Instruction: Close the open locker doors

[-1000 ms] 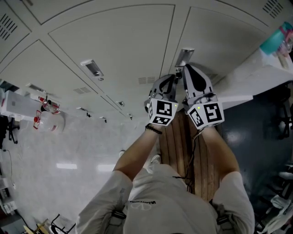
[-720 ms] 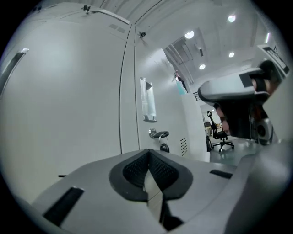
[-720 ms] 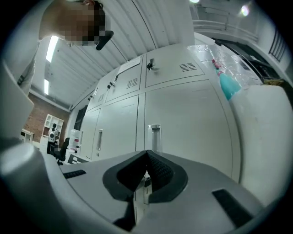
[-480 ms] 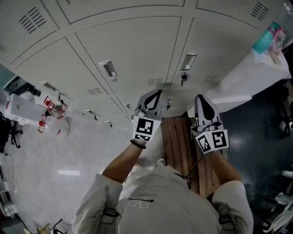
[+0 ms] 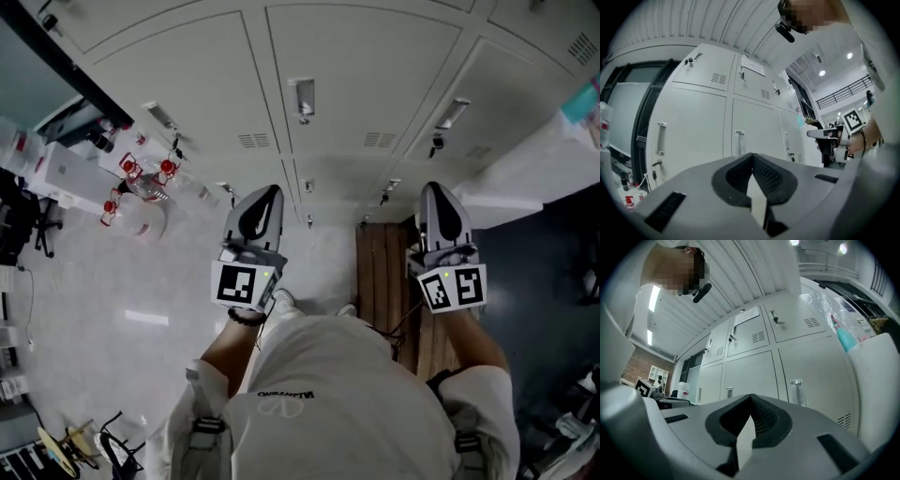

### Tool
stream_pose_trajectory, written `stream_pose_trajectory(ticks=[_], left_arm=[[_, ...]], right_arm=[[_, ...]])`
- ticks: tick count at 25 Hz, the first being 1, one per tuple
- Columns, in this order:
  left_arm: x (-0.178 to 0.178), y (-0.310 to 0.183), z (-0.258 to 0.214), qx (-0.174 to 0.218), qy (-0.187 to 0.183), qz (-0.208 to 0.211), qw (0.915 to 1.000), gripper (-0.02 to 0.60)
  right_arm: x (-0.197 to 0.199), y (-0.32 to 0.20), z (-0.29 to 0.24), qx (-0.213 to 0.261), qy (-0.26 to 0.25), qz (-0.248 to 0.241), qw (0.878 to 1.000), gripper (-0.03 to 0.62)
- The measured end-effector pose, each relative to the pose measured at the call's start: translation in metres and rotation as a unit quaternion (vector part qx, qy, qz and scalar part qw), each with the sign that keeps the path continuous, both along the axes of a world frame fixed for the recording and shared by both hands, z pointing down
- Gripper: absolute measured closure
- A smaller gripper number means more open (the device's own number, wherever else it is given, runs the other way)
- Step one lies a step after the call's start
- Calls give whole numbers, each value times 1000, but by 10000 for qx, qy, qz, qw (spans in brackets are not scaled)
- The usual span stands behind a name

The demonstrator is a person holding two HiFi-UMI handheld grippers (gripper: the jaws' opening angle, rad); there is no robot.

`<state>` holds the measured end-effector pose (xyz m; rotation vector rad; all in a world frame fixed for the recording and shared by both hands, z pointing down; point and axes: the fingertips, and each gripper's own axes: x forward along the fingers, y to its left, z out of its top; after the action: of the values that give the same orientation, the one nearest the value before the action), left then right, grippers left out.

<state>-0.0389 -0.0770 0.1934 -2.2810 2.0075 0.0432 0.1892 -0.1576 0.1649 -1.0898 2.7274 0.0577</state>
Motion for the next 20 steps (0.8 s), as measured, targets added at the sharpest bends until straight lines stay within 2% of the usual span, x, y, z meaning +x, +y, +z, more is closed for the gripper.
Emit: stream_pose_trajectory(ticks=[4,8,20], left_arm=[[-30,18,8,-98,-146,-277,9995,578],[-39,23,10,-77,-38,-349,9994,577],[-33,21,8,-13,-130,-259,9996,578]], right_arm=[[-14,12,-8,123,25,-67,9999,585],[-19,18,-8,76,53,-72,9999,585],[-17,26,-7,45,105,-40,9999,585]])
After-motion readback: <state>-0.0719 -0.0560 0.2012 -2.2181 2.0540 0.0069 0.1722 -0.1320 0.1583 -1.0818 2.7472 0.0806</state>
